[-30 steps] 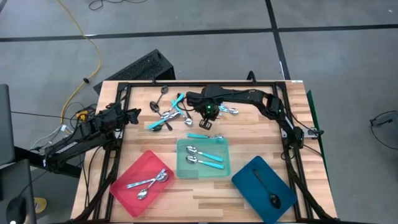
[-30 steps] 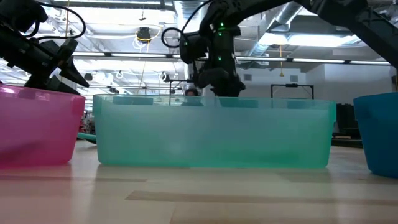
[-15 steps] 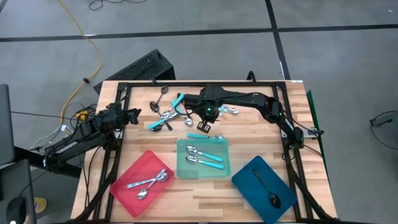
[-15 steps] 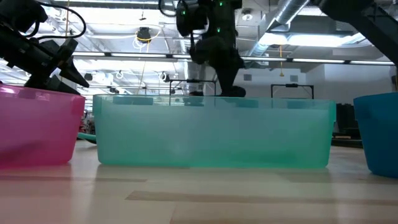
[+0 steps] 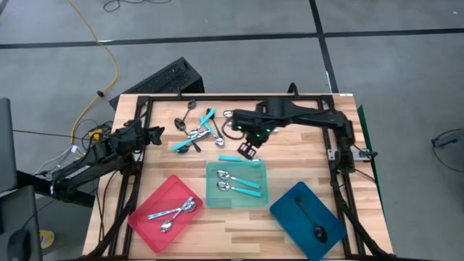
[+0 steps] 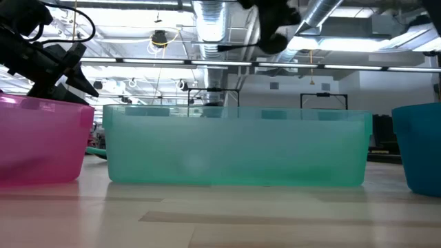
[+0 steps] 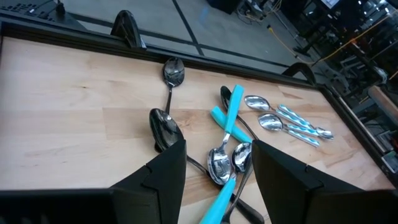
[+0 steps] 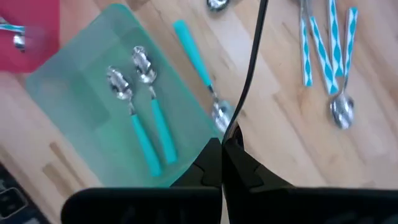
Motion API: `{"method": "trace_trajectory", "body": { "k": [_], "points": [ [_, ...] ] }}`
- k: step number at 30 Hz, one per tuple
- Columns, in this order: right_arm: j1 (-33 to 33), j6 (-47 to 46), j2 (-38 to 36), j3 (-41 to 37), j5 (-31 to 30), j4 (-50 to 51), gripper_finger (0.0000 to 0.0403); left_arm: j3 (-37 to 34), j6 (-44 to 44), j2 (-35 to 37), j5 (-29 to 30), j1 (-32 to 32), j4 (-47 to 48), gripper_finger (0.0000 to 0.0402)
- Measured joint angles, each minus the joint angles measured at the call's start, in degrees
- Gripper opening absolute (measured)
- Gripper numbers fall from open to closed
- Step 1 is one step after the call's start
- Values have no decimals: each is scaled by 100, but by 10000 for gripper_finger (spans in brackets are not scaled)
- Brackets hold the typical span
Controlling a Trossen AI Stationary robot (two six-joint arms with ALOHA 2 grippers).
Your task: Sort silverware by color (type)
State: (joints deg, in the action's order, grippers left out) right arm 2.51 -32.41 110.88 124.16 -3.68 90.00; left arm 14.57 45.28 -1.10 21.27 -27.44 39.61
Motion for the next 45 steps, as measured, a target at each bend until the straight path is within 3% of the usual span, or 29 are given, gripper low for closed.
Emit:
{"method": "trace_trajectory", "body": {
  "k": [5,10,15,24,34,39,45],
  "points": [
    [-400,-1014,-636,-656,-211,-6,18,1,0,-2,13,-2,0,167],
    [-921,-2245,-1362,-1820,-224,-2,18,2,0,-2,60,0,1,167],
    [-1583,-3950,-2130,-2934,-204,17,18,2,-2,-1,189,0,-1,167],
    [-2977,-6858,-3166,-4173,-82,13,18,2,-2,-2,429,-2,-1,167],
    [-4386,-8926,-3047,-4783,1172,-95,18,2,-4,-2,516,-1,3,167],
    [-4881,-9396,-2827,-4780,1586,-393,18,2,-4,0,595,-2,95,167],
    [-5245,-9055,-2297,-4780,1606,-1051,18,-159,98,-2,589,0,82,167]
  ]
}}
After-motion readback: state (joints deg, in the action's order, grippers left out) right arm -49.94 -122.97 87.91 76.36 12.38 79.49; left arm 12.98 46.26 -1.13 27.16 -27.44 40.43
